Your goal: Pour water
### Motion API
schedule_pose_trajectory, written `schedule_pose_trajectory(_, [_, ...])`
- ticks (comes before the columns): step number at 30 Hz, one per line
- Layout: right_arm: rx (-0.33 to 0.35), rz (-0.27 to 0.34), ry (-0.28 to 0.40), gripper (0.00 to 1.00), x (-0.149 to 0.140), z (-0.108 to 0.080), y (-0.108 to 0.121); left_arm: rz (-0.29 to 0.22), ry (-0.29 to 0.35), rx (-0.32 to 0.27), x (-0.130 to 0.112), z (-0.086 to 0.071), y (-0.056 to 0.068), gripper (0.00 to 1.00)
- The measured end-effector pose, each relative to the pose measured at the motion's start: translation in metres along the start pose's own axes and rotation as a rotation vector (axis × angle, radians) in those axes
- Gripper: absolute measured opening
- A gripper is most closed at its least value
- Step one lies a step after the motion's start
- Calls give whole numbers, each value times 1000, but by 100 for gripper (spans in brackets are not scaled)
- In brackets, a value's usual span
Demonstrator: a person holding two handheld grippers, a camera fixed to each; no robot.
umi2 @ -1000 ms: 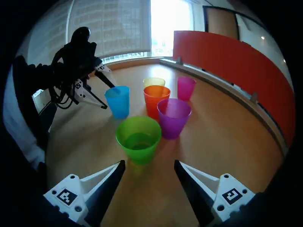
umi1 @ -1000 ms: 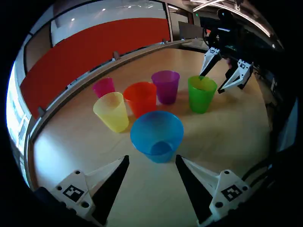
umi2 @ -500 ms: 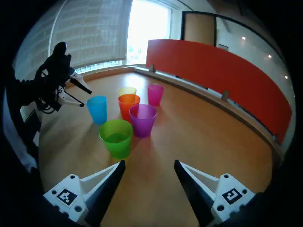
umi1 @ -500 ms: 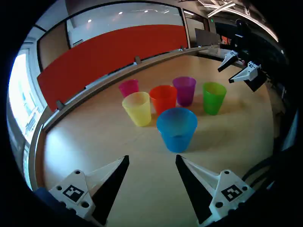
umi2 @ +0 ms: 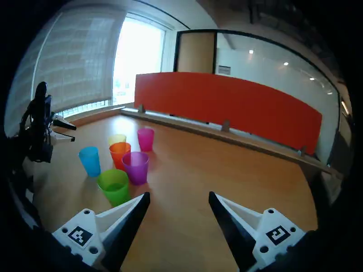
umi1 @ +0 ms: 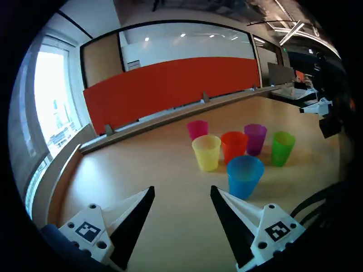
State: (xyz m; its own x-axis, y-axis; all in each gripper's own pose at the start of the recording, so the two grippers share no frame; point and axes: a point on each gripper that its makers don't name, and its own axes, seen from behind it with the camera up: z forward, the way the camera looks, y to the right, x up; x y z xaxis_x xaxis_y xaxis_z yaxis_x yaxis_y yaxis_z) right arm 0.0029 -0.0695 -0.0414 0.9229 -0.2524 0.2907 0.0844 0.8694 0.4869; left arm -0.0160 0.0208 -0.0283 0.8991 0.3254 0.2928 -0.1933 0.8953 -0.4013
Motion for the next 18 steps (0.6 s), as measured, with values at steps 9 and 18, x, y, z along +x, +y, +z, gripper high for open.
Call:
schedule_pose_trajectory(9, [-145, 23, 156, 100, 38, -14, 17, -55, 133, 117, 26, -21, -25, 91])
schedule_pose_trajectory(18, [-282, 53, 315, 100, 77, -28, 28, -112, 245, 206, 46, -40, -42, 91])
